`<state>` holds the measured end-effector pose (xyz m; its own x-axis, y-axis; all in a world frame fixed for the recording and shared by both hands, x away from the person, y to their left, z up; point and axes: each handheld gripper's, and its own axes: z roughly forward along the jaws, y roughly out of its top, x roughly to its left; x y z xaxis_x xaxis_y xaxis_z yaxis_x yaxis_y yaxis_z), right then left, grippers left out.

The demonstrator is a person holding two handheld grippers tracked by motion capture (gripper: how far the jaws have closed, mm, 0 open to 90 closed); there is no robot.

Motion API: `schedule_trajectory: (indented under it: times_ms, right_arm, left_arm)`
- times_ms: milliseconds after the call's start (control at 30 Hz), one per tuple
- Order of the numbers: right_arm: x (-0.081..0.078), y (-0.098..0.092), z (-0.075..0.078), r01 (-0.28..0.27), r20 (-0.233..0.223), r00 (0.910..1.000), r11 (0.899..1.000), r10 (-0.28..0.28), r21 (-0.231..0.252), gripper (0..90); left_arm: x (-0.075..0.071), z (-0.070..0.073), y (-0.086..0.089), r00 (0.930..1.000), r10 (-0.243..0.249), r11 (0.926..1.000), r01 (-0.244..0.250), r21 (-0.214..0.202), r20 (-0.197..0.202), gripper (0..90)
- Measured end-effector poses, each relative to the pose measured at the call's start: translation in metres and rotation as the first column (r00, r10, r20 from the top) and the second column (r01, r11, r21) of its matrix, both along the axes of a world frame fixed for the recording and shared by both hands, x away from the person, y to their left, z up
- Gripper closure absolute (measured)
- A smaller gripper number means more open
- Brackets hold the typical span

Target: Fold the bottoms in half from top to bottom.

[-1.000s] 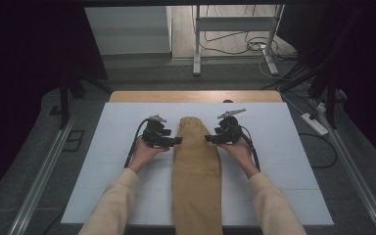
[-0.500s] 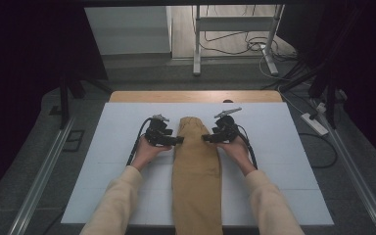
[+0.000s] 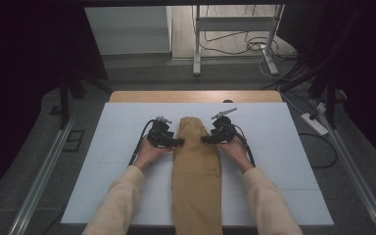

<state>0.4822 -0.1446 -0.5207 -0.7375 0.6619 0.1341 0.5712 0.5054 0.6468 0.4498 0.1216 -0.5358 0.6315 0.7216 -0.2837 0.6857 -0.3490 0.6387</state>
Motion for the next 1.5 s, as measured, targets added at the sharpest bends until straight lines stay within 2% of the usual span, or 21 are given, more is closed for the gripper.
schedule_trajectory:
  times_ms: [167,233,433,533,733,867,1133,1367,1500]
  right_arm:
    - [-0.001,0.001,0.000,-0.029,-0.011,0.9995,1.000,0.029,0.012,48.0]
    - [-0.002,0.002,0.000,-0.045,-0.025,0.9987,0.999,0.045,0.024,54.5]
    - [-0.003,0.001,-0.001,-0.068,-0.045,0.9966,0.997,0.069,0.028,77.9]
    - [-0.004,0.003,0.001,-0.086,-0.028,0.9959,0.996,0.086,0.013,81.4]
    - [-0.006,0.002,0.004,-0.100,-0.008,0.9950,0.995,0.100,-0.002,82.6]
    - [-0.010,0.002,0.007,-0.114,0.026,0.9931,0.993,0.114,-0.014,82.7]
    - [-0.016,0.000,0.018,-0.119,0.066,0.9908,0.993,0.118,0.001,83.2]
    - [-0.014,0.000,0.021,-0.110,0.088,0.9901,0.994,0.110,-0.003,84.4]
    - [-0.011,0.001,0.024,-0.101,0.113,0.9886,0.995,0.099,0.007,84.8]
  left_arm:
    - [0.000,0.000,0.001,0.9999,-0.006,0.9999,0.006,-0.016,-0.013,38.3]
    - [-0.001,0.000,-0.001,0.9995,-0.022,0.9994,0.021,-0.027,-0.023,46.3]
    - [-0.004,0.000,-0.007,0.9982,-0.056,0.9984,0.056,-0.004,-0.023,73.7]
    - [-0.005,0.000,-0.007,0.9975,-0.069,0.9976,0.069,-0.003,-0.015,79.6]
    - [-0.008,0.005,-0.004,0.9964,-0.084,0.9965,0.084,0.000,0.013,82.6]
    - [-0.010,0.010,-0.003,0.9956,-0.087,0.9962,0.087,-0.004,0.035,83.1]
    - [-0.013,0.019,0.000,0.9933,-0.092,0.9954,0.094,-0.020,0.070,84.0]
    - [-0.010,0.019,0.001,0.9934,-0.082,0.9958,0.085,-0.034,0.080,85.0]
    - [-0.004,0.027,0.002,0.9922,-0.073,0.9966,0.077,-0.031,0.101,85.3]
